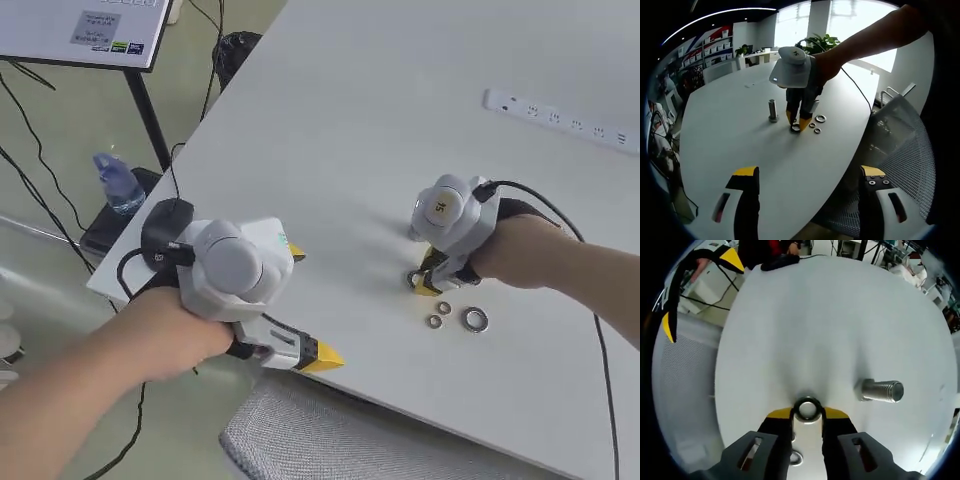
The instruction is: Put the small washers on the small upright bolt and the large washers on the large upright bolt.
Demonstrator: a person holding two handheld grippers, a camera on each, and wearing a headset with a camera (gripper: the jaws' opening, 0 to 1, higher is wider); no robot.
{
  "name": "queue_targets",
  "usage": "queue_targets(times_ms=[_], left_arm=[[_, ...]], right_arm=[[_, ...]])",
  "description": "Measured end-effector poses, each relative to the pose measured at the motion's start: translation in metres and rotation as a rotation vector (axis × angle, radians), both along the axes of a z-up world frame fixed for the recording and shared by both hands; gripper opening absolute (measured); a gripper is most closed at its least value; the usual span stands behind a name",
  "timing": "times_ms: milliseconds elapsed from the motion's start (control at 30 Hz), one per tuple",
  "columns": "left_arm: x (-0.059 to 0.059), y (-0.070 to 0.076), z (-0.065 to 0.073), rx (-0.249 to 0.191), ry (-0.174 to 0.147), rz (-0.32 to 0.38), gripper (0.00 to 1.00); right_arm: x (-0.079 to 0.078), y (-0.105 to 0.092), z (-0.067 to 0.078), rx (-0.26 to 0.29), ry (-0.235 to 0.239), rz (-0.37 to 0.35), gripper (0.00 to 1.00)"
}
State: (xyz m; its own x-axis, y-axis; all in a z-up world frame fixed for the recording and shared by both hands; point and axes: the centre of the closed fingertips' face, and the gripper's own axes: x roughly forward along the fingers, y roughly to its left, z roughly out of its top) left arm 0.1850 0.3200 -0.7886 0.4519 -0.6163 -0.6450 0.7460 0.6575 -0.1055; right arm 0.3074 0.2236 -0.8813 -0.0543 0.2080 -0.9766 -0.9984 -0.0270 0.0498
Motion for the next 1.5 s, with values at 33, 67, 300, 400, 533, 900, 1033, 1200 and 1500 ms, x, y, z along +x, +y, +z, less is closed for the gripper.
queue_targets(times_ms=[33, 67, 300, 400, 533, 900, 1033, 1200, 1500], left_arm=[[-0.001, 0.000, 0.000, 0.001, 0.000, 0.001, 0.81], [-0.001, 0.000, 0.001, 0.000, 0.000, 0.002, 0.81], [-0.003, 0.002, 0.000, 0.009, -0.004, 0.002, 0.80], [-0.003, 0.002, 0.001, 0.008, -0.006, 0.006, 0.80], [-0.001, 0.002, 0.004, 0.008, -0.011, 0.002, 0.81], [0.002, -0.001, 0.006, 0.017, -0.017, -0.021, 0.81], [0.002, -0.003, 0.008, 0.014, -0.020, -0.028, 0.81], [0.002, -0.003, 0.008, 0.018, -0.023, -0.032, 0.81], [0.004, 0.003, 0.009, 0.023, -0.024, -0.014, 0.83]], right_arm=[[-0.001, -0.001, 0.002, 0.001, -0.002, -0.005, 0.21], [-0.002, -0.001, 0.004, 0.006, 0.000, -0.015, 0.21], [-0.007, 0.000, 0.019, 0.017, -0.008, -0.026, 0.21], [-0.009, -0.001, 0.024, 0.019, -0.010, -0.030, 0.21], [-0.008, -0.005, 0.031, 0.017, -0.013, -0.034, 0.21], [-0.002, -0.014, 0.053, 0.002, -0.007, -0.038, 0.21], [0.006, -0.018, 0.065, 0.008, -0.028, -0.049, 0.21], [0.017, -0.019, 0.074, 0.012, -0.041, -0.054, 0.21], [0.035, -0.017, 0.085, 0.024, -0.048, -0.082, 0.21]])
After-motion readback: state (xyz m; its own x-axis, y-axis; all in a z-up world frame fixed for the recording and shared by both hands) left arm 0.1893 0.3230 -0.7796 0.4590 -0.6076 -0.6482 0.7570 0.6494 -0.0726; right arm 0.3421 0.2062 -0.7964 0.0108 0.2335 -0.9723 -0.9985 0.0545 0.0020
